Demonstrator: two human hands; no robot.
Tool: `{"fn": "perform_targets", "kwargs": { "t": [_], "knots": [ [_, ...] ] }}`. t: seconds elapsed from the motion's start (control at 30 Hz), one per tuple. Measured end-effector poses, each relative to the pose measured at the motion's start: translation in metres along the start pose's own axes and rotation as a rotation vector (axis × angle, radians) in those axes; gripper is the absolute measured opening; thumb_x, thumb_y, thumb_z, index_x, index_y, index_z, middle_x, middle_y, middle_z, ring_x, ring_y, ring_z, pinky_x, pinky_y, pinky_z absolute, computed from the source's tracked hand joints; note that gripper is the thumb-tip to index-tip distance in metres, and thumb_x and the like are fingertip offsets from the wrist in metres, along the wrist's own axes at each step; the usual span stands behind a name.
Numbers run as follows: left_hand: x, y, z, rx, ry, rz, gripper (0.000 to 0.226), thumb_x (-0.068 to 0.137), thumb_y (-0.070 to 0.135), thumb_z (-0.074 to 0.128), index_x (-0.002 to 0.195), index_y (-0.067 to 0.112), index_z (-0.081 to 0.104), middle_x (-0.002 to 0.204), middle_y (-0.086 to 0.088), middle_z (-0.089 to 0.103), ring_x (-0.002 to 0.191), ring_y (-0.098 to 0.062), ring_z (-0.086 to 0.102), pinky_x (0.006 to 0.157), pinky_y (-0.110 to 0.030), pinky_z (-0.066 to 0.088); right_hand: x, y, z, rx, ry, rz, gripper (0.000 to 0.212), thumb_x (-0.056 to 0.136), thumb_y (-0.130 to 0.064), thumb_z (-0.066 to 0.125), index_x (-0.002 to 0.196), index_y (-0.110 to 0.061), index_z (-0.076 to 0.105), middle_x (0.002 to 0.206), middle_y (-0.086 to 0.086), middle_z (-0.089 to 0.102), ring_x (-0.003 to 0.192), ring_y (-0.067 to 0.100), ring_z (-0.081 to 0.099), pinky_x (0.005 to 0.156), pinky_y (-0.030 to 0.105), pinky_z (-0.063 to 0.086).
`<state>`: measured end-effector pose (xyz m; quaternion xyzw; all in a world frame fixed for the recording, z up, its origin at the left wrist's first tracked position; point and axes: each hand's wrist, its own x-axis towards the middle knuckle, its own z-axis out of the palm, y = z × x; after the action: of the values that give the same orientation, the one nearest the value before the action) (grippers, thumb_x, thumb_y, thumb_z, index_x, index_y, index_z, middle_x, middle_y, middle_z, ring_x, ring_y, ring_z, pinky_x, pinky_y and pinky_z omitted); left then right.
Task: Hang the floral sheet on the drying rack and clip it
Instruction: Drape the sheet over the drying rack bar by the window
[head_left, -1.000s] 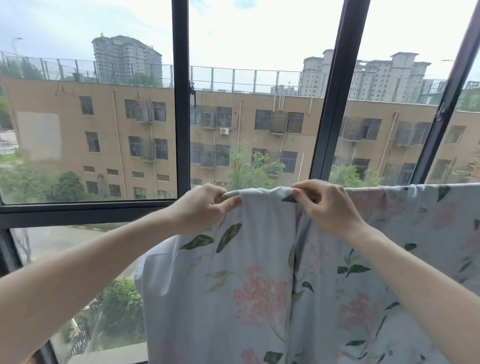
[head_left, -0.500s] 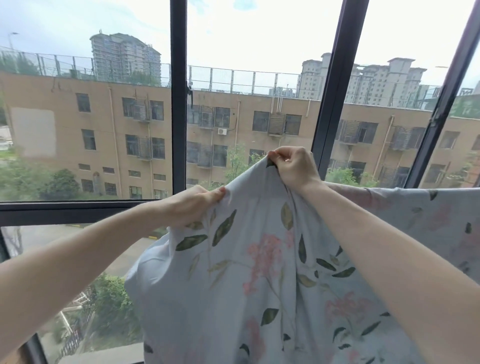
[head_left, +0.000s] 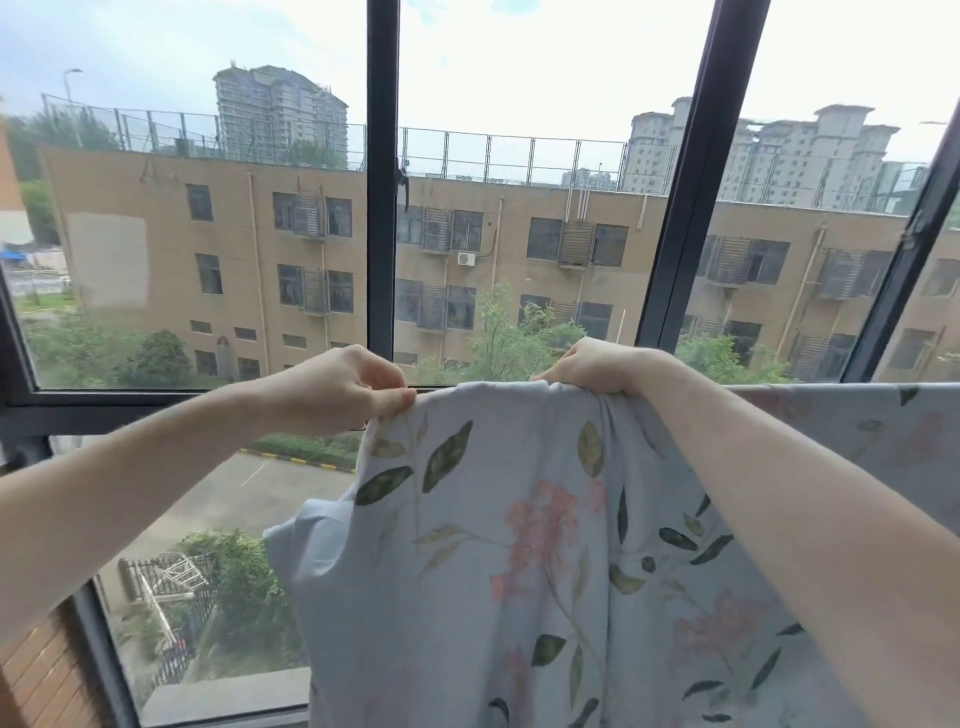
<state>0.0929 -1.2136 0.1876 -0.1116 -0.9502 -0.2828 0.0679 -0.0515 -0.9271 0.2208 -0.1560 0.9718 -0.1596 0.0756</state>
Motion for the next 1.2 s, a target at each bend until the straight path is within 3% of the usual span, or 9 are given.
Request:
{"fn": "perform_targets", "kwargs": {
  "t": [0.13,0.27,0.5,0.6,0.67,0.87,0.97,1.1,1.2],
  "knots": [
    [-0.002,0.007,-0.004,0.160,0.112,0.054,0.041,0.101,0.022,0.064,0.062,0.033,0.071,0.059,0.014,0.063,0.058,-0.007,0.053,0.060,-0.028,0.046,-0.007,-0.006,0.000,0.032,-0.024,0.020,0.045,0.086,-0.050,0.072,0.117,-0.018,0.072,0.117,0.004,0.069,0.102,0.024,0.070,0.096,0.043,0.059],
    [0.012,0.018,-0.022,0.264,0.320,0.091,0.030,0.101,0.012,0.058,0.080,0.025,0.075,0.073,0.008,0.071,0.073,-0.017,0.063,0.066,-0.035,0.051,-0.017,-0.010,-0.002,-0.079,-0.026,-0.032,0.021,0.100,-0.038,0.058,0.109,-0.023,0.070,0.126,0.011,0.063,0.112,0.027,0.064,0.100,0.038,0.053],
    [0.076,0.033,-0.056,0.259,0.543,0.003,0.023,0.103,0.015,0.055,0.094,0.016,0.076,0.087,-0.001,0.072,0.086,-0.024,0.063,0.078,-0.035,0.048,-0.011,-0.014,0.001,-0.174,-0.057,-0.036,0.025,0.101,-0.034,0.044,0.088,-0.025,0.064,0.105,0.003,0.057,0.093,0.022,0.060,0.066,0.029,0.045],
    [0.104,0.022,-0.032,0.261,0.463,-0.129,0.023,0.104,0.022,0.056,0.092,0.017,0.076,0.087,-0.001,0.071,0.084,-0.022,0.063,0.073,-0.029,0.046,-0.008,-0.014,0.002,-0.184,-0.043,-0.043,0.026,0.103,-0.029,0.043,0.106,-0.017,0.066,0.116,0.009,0.060,0.098,0.023,0.058,0.080,0.033,0.049],
    [0.118,0.006,-0.009,0.266,0.277,-0.228,0.024,0.104,0.026,0.058,0.089,0.018,0.076,0.086,-0.001,0.073,0.076,-0.019,0.067,0.061,-0.025,0.048,-0.006,-0.013,0.003,-0.109,-0.024,-0.024,0.025,0.103,-0.021,0.047,0.107,-0.008,0.068,0.095,0.006,0.062,0.079,0.017,0.056,0.069,0.026,0.048],
    [0.124,-0.024,0.039,0.440,-0.318,-0.355,0.020,0.089,0.029,0.078,0.074,0.017,0.071,0.076,0.002,0.066,0.065,-0.017,0.058,0.054,-0.027,0.047,-0.004,-0.007,0.004,0.014,-0.007,-0.011,0.026,0.098,-0.019,0.058,0.072,-0.016,0.058,0.077,0.001,0.057,0.064,0.013,0.051,0.059,0.023,0.044],
    [0.118,-0.013,0.032,0.357,-0.196,-0.293,0.025,0.095,0.038,0.070,0.086,0.016,0.077,0.082,0.002,0.072,0.071,-0.016,0.064,0.059,-0.026,0.049,-0.006,-0.010,0.004,-0.063,-0.013,-0.001,0.025,0.092,-0.023,0.052,0.068,-0.017,0.054,0.083,0.002,0.054,0.066,0.017,0.049,0.058,0.029,0.041],
    [0.096,0.044,0.011,-0.094,0.083,-0.138,0.035,0.107,0.036,0.053,0.091,0.015,0.075,0.092,0.004,0.076,0.078,-0.014,0.075,0.065,-0.027,0.060,-0.004,-0.010,0.005,0.014,0.038,0.050,0.017,0.089,-0.024,0.054,0.076,-0.013,0.059,0.086,0.004,0.057,0.068,0.019,0.052,0.057,0.029,0.040],
    [0.063,0.080,0.018,-0.043,0.092,-0.003,0.036,0.105,0.049,0.052,0.092,0.025,0.076,0.095,0.006,0.075,0.086,-0.019,0.073,0.068,-0.033,0.057,0.000,-0.008,0.009,0.141,0.149,0.056,0.016,0.082,-0.021,0.058,0.083,-0.010,0.069,0.089,0.005,0.067,0.072,0.020,0.060,0.057,0.027,0.044]
  ]
}}
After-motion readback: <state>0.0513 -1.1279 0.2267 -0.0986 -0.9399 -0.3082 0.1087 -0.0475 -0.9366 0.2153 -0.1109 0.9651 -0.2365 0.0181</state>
